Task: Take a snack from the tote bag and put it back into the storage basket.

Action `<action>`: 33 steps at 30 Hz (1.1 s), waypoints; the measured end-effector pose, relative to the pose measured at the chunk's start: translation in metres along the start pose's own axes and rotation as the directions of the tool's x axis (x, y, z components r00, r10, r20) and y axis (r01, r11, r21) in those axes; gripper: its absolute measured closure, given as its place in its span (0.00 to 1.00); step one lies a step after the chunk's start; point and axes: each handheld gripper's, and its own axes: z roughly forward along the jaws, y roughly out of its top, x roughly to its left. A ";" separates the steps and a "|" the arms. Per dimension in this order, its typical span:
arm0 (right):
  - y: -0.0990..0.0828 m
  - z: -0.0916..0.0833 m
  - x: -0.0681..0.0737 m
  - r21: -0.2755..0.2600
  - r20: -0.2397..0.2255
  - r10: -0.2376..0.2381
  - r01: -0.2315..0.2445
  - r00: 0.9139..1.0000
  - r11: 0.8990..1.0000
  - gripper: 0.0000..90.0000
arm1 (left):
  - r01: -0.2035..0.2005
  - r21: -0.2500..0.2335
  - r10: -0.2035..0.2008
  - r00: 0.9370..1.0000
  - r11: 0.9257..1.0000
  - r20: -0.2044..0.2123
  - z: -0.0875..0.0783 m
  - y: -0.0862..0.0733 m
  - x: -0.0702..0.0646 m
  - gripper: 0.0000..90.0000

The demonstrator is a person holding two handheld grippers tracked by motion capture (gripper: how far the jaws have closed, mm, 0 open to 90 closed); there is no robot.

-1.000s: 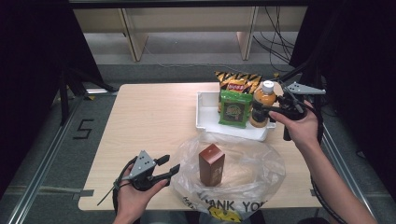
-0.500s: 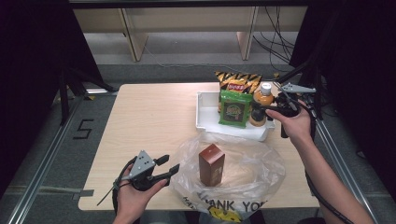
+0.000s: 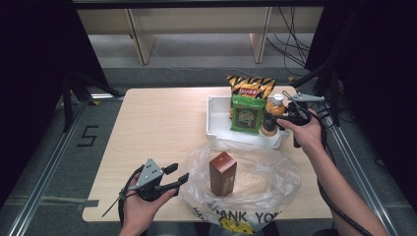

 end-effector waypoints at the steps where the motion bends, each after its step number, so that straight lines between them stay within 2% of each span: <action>1: -0.001 0.000 -0.001 0.011 -0.001 -0.009 0.009 1.000 1.000 0.35 | -0.002 -0.001 0.002 1.000 1.000 0.000 0.000 0.000 0.000 0.52; 2: -0.003 0.000 -0.003 0.020 -0.004 -0.018 0.018 1.000 1.000 0.35 | 0.000 0.001 0.000 1.000 1.000 0.000 0.000 0.000 0.000 0.52; 3: -0.003 0.002 -0.005 0.007 0.002 -0.025 0.025 1.000 1.000 0.35 | -0.001 0.006 0.001 1.000 1.000 -0.003 0.000 0.000 0.000 0.52; 4: -0.004 0.002 -0.004 0.029 0.006 -0.009 0.009 1.000 1.000 0.35 | -0.001 0.006 0.001 1.000 1.000 -0.003 0.000 0.000 0.000 0.52; 5: -0.005 0.004 -0.003 0.016 0.013 0.022 -0.022 1.000 1.000 0.35 | 0.000 0.007 0.000 1.000 1.000 -0.004 0.000 0.000 0.000 0.52; 6: -0.006 0.004 -0.004 0.022 0.010 0.009 -0.009 1.000 1.000 0.35 | 0.000 0.001 0.000 1.000 1.000 0.000 0.000 0.000 0.000 0.52; 7: -0.007 0.005 -0.009 0.017 0.011 -0.032 0.032 0.999 0.999 0.35 | -0.001 0.000 0.001 1.000 1.000 0.000 0.000 0.000 0.000 0.52; 9: -0.008 0.005 -0.005 0.022 0.019 0.026 -0.027 0.999 0.999 0.35 | 0.001 0.002 -0.001 1.000 1.000 -0.002 0.000 0.000 0.000 0.52; 11: -0.010 0.007 -0.007 0.023 0.023 0.002 -0.002 1.000 1.000 0.35 | 0.000 0.006 0.000 1.000 1.000 -0.003 0.000 0.000 0.000 0.52; 13: -0.011 0.007 -0.007 0.042 0.016 0.008 -0.008 1.000 0.999 0.35 | 0.017 0.001 -0.017 1.000 1.000 0.002 0.001 -0.001 -0.001 0.52; 15: -0.012 0.009 -0.007 0.042 0.020 0.006 -0.007 1.000 0.999 0.35 | 0.016 0.006 -0.016 1.000 1.000 -0.004 0.001 -0.001 -0.002 0.52; 16: -0.013 0.009 -0.008 0.048 0.016 -0.010 0.010 1.000 0.999 0.35 | 0.015 0.006 -0.015 1.000 1.000 -0.003 0.001 -0.001 -0.001 0.52; 17: -0.013 0.011 -0.007 0.057 0.016 0.013 -0.014 1.000 0.998 0.35 | 0.013 0.002 -0.013 1.000 1.000 0.003 0.001 -0.001 -0.001 0.52; 19: -0.015 0.012 -0.008 0.053 0.021 -0.005 0.004 1.000 0.999 0.35 | 0.006 0.003 -0.006 1.000 1.000 0.002 0.001 -0.001 0.000 0.52; 21: -0.015 0.013 -0.008 0.056 0.022 0.007 -0.008 1.000 0.998 0.35 | 0.005 0.003 -0.005 1.000 1.000 0.002 0.001 -0.001 0.000 0.52; 22: -0.016 0.014 -0.008 0.063 0.019 0.003 -0.004 1.000 0.998 0.35 | 0.005 0.005 -0.005 1.000 1.000 0.000 0.001 -0.001 0.000 0.52; 23: -0.017 0.014 -0.013 0.073 0.016 -0.061 0.060 0.998 0.996 0.35 | 0.005 0.008 -0.005 1.000 1.000 -0.003 0.000 -0.001 0.000 0.52; 24: -0.017 0.014 -0.012 0.076 0.009 -0.050 0.050 0.999 0.996 0.35 | 0.003 0.009 -0.003 1.000 1.000 -0.003 0.001 -0.001 0.000 0.52; 25: -0.018 0.015 -0.009 0.083 0.020 -0.007 0.006 1.000 0.997 0.35 | 0.004 0.010 -0.004 1.000 1.000 -0.002 0.001 -0.001 0.000 0.52; 26: -0.019 0.018 -0.008 0.065 0.029 -0.015 0.013 0.999 0.998 0.35 | 0.002 0.011 -0.002 1.000 1.000 -0.002 0.001 -0.002 0.000 0.52; 27: -0.019 0.017 -0.008 0.089 0.022 -0.018 0.016 1.000 0.996 0.35 | 0.002 0.011 -0.002 1.000 1.000 -0.002 0.001 -0.002 0.000 0.52; 28: -0.019 0.017 -0.008 0.095 0.020 -0.002 0.000 1.000 0.995 0.35 | 0.003 0.010 -0.003 1.000 1.000 -0.001 0.001 -0.002 0.000 0.52; 29: -0.020 0.019 -0.007 0.082 0.023 -0.001 -0.001 1.000 0.997 0.35 | 0.003 0.010 -0.003 1.000 1.000 -0.002 0.001 -0.001 0.000 0.52; 33: -0.022 0.018 -0.009 0.101 0.023 -0.026 0.023 0.999 0.995 0.35 | 0.002 0.012 -0.002 1.000 1.000 -0.003 0.001 -0.001 0.000 0.52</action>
